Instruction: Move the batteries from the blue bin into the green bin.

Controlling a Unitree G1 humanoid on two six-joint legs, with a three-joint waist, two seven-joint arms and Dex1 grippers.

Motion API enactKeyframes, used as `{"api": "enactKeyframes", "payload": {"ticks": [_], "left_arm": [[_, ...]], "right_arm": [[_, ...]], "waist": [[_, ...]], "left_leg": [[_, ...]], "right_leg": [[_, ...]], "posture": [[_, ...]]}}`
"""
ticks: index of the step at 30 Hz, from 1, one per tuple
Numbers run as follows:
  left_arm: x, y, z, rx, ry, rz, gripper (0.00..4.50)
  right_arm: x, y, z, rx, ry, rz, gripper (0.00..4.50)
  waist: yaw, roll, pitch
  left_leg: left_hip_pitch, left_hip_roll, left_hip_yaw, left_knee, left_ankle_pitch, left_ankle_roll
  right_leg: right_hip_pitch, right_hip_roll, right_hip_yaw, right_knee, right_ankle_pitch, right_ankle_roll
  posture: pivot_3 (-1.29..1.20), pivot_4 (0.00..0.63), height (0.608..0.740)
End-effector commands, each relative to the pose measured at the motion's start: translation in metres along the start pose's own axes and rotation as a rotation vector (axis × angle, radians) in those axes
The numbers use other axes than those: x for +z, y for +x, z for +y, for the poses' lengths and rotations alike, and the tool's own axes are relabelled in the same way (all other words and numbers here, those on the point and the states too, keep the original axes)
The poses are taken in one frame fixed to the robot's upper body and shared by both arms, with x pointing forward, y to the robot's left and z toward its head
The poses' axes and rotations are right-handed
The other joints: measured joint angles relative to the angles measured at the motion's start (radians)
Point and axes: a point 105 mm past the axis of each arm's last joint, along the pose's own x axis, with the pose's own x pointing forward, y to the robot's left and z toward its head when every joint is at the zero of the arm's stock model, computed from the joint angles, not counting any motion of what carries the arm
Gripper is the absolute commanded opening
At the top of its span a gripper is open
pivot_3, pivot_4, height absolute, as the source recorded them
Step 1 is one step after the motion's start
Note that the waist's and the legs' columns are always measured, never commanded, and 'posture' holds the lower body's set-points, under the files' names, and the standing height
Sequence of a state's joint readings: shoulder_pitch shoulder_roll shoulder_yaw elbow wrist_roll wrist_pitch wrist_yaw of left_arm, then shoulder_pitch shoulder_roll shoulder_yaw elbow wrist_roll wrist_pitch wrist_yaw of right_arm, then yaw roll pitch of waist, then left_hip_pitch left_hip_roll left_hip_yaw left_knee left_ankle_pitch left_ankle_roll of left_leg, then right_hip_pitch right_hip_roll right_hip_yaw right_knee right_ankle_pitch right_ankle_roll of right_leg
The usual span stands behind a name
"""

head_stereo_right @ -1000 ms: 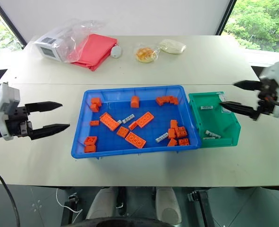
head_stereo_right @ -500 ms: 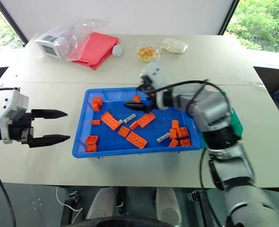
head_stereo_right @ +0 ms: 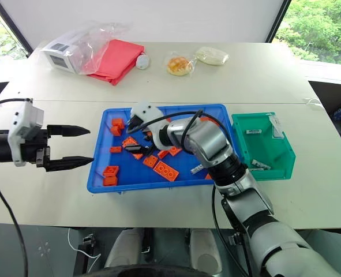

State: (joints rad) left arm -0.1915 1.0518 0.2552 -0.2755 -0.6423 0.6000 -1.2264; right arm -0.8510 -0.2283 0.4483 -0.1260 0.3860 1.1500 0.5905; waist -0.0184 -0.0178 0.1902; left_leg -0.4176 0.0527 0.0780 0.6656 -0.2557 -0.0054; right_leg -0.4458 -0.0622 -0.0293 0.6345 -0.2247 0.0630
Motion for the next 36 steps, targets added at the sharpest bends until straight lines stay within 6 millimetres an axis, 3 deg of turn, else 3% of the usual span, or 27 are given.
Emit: {"api": "enactKeyframes", "payload": {"ticks": [1, 15, 18, 23, 32, 35, 36], "left_arm": [[0.009, 0.002, -0.001, 0.001, 0.048, -0.023, 4.5], [0.016, 0.002, -0.001, 0.011, 0.047, -0.041, 4.5], [0.017, 0.003, 0.001, 0.02, 0.049, -0.044, 4.5], [0.017, 0.003, 0.003, 0.027, 0.05, -0.045, 4.5], [0.016, 0.003, 0.007, 0.032, 0.055, -0.05, 4.5], [0.019, 0.006, 0.008, 0.026, 0.068, -0.062, 4.5], [0.021, 0.008, 0.01, 0.033, 0.075, -0.071, 4.5]], "right_arm": [[0.002, 0.0, 0.012, 0.03, -0.079, -0.007, 4.5], [0.001, 0.024, -0.014, -0.072, -0.147, 0.023, 4.5], [-0.002, 0.028, -0.014, -0.069, -0.134, 0.026, 3.64], [0.001, 0.032, -0.012, -0.058, -0.111, 0.015, 1.21], [0.038, 0.031, -0.031, -0.115, -0.167, -0.075, 1.18], [0.041, 0.037, -0.041, -0.133, -0.177, -0.072, 1.18], [0.041, 0.039, -0.044, -0.14, -0.169, -0.076, 1.68]], "waist": [[0.0, 0.0, 0.0], [0.0, 0.0, 0.0], [0.0, 0.0, 0.0], [0.0, 0.0, 0.0], [-0.002, 0.0, 0.0], [-0.002, 0.0, 0.0], [-0.002, 0.0, 0.0]], "left_leg": [[0.0, 0.0, 0.0, 0.0, 0.0, 0.0], [0.0, 0.0, 0.0, 0.0, 0.0, 0.0], [0.0, 0.0, 0.0, 0.0, 0.0, 0.0], [0.0, 0.0, 0.0, 0.0, 0.0, 0.0], [0.0, 0.0, 0.0, 0.0, 0.0, 0.0], [0.0, 0.0, 0.0, 0.0, 0.0, 0.0], [0.0, 0.0, 0.0, 0.0, 0.0, 0.0]], "right_leg": [[0.0, 0.0, 0.0, 0.0, 0.0, 0.0], [0.0, 0.0, 0.0, 0.0, 0.0, 0.0], [0.0, 0.0, 0.0, 0.0, 0.0, 0.0], [0.0, 0.0, 0.0, 0.0, 0.0, 0.0], [0.0, 0.0, 0.0, 0.0, 0.0, 0.0], [0.0, 0.0, 0.0, 0.0, 0.0, 0.0], [0.0, 0.0, 0.0, 0.0, 0.0, 0.0]], "posture": [[0.0, 0.15, 0.734], [0.0, 0.15, 0.734], [0.0, 0.15, 0.734], [0.0, 0.15, 0.734], [0.0, 0.15, 0.734], [0.0, 0.15, 0.734], [0.0, 0.15, 0.734]]}}
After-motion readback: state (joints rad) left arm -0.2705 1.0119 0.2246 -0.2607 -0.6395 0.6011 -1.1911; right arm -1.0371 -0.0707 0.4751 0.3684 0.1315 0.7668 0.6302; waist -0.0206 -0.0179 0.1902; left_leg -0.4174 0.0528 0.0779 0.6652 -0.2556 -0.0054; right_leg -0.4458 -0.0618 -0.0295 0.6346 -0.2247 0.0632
